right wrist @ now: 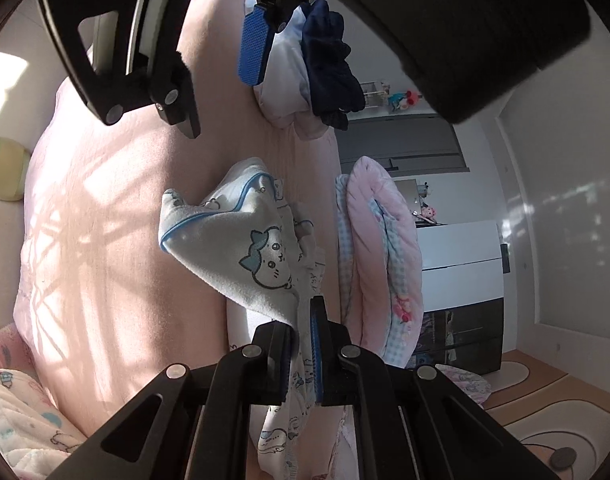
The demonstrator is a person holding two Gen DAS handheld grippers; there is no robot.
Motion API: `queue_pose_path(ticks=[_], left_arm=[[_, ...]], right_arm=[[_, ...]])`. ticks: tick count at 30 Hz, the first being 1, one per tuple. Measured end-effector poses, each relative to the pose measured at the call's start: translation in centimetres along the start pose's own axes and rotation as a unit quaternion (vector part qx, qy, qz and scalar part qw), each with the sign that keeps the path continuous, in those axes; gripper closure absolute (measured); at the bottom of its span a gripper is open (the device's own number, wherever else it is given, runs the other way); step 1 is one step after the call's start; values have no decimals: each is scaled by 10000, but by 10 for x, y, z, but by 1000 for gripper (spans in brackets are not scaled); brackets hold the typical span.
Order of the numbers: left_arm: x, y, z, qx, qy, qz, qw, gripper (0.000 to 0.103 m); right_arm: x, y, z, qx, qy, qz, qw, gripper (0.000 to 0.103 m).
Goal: Fold clothes
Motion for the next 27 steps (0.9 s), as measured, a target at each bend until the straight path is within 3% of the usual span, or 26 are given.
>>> queue_pose_path(ticks=[2, 6, 11, 22, 27], left_arm=[[1, 2, -1, 67, 153, -94, 9998, 42], [7, 3, -1, -11, 221, 55, 9997, 29], [8, 12, 3, 93, 341, 22, 9994, 23], [15, 8, 26, 168, 436, -52, 9989, 22], [4, 17, 24, 403, 764, -104, 9962, 22]], right_arm=[[-2, 9, -1, 159, 35, 91, 9998, 98], [0, 11, 0, 201, 67, -3, 9998, 98], [0, 16, 3, 235, 176, 50, 9996, 98], [1, 9, 13, 517, 210, -982, 9936, 98], [8, 21, 18, 966, 9, -1279, 9871, 98]])
Point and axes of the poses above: each gripper's, at about its wrist camera, not at the fingertips, and x roughly the way its jaws point, y to its right, z to its underside, the point moved 1 cm from there along x, roughly the way its jaws point, and after that the axes turned 1 degree about y, right-handed, at the moved point
